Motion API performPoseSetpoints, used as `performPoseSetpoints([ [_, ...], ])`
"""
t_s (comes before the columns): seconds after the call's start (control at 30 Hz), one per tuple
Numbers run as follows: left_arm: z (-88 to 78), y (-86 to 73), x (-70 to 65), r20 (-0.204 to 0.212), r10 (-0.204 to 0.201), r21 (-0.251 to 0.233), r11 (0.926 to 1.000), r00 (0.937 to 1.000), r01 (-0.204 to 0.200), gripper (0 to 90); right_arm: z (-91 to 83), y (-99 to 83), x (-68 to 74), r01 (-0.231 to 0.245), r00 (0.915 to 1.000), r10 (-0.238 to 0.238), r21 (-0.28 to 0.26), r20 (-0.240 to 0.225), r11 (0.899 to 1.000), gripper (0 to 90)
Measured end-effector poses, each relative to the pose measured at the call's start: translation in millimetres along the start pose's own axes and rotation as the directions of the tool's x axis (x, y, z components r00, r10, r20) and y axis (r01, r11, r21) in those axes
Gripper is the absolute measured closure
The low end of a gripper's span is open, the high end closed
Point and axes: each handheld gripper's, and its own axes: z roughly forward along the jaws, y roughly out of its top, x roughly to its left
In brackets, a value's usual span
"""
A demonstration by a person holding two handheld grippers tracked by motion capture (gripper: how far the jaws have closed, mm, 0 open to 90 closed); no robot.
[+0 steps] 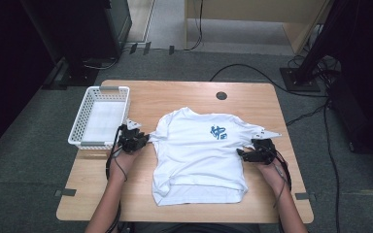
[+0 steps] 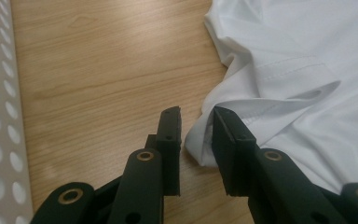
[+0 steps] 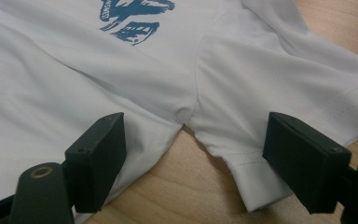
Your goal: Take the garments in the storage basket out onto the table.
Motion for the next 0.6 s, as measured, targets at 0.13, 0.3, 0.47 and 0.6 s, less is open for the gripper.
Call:
performPoseSetpoints([
  [0.13, -1.0, -3.4, 5.1, -0.002, -0.012, -0.004, 0.9999, 0.9999, 0.012, 73.4, -1.3, -1.0, -3.1, -0.011, 0.9999, 0.011, 0.0, 0.01, 1.0, 21.7],
  [0.3, -1.3, -2.9, 3.7, 0.017, -0.015, -0.014, 0.9998, 0.9997, 0.015, 69.4, -3.0, -1.7, -6.7, -0.026, 0.9994, 0.026, 0.0, 0.021, 1.0, 22.2],
  [0.47, -5.9, 3.6, -4.9, 0.053, 0.007, -0.04, 0.9992, 0.9986, -0.005, 64.6, -9.3, 2.7, -4.7, -0.044, 0.999, 0.044, -0.033, -0.012, 0.998, 22.4],
  [0.6, -7.4, 8.6, -10.3, 0.07, 0.021, -0.059, 0.9981, 0.9974, -0.017, 59.9, -10.2, 9.4, -0.4, -0.034, 0.9992, 0.033, -0.052, -0.023, 0.998, 22.1],
])
